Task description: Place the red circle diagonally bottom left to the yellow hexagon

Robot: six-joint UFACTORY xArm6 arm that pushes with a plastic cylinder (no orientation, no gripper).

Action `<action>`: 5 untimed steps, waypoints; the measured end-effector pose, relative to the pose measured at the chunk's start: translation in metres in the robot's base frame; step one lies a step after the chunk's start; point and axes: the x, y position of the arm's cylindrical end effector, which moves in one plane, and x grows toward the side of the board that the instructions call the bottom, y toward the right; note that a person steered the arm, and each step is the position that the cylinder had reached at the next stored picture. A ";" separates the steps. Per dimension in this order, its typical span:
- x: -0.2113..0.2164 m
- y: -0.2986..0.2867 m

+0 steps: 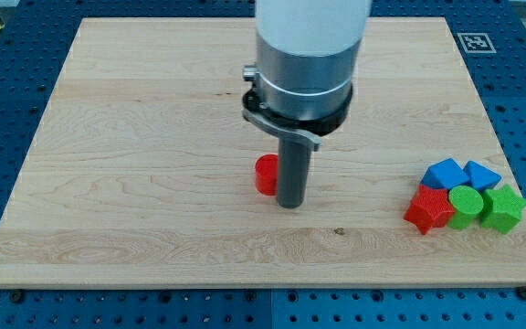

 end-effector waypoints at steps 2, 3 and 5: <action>-0.022 -0.029; -0.041 -0.029; 0.004 0.010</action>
